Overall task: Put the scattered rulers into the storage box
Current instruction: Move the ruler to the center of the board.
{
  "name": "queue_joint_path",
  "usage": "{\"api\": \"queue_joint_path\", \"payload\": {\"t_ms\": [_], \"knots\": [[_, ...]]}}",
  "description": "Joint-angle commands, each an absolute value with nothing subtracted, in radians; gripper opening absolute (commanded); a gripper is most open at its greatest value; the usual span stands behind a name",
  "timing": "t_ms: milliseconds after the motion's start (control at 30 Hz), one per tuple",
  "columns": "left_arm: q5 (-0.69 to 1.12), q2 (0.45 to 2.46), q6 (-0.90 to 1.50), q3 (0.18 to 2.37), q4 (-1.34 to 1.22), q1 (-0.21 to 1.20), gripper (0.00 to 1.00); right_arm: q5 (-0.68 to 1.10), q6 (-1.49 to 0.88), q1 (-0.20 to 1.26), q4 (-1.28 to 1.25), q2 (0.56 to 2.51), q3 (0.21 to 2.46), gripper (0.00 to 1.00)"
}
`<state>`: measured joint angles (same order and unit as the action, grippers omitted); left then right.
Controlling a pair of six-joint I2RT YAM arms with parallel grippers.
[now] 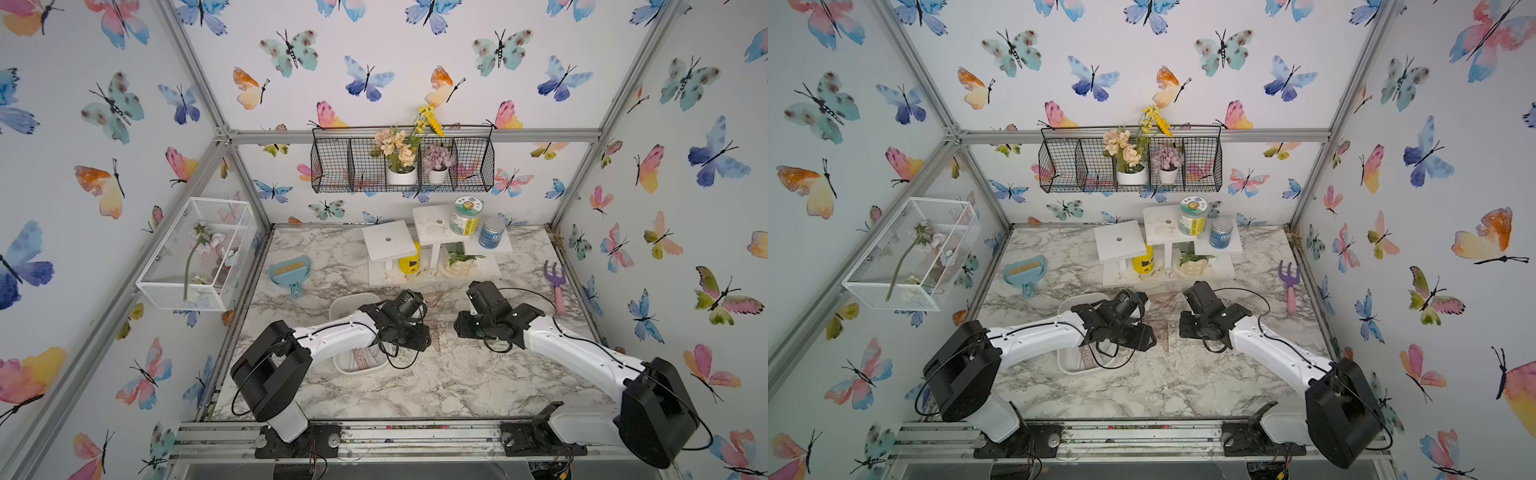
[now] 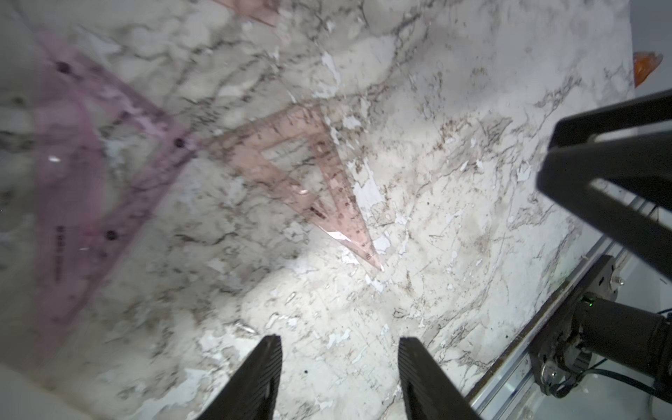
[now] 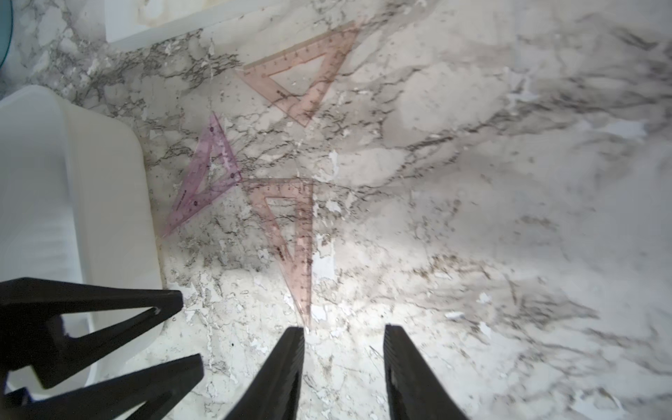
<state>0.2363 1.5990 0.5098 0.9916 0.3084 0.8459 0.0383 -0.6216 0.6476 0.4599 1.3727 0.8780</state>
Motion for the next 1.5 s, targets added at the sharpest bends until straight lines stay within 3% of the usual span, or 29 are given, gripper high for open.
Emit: {"api": "queue_joint_path", "payload": {"t_ms": [0, 333, 767, 1467], "knots": [[0.194, 1.562, 0.501, 0.958, 0.354, 0.803, 0.57, 0.189, -0.548, 0.651, 0.400, 1.457, 0.940, 0.41], [0.187, 1.422, 0.502, 0.924, 0.386, 0.762, 0.57, 0.300, -0.582, 0.704, 0.273, 1.620, 0.966, 0.45], [0.168, 1.330, 0.506, 0.989, 0.460, 0.762, 0.58, 0.188, -0.630, 0.729, 0.268, 1.763, 1.049, 0.48], [0.192, 1.343, 0.512, 0.962, 0.431, 0.764, 0.57, 0.054, -0.741, 0.720, 0.215, 1.730, 0.883, 0.54]]}}
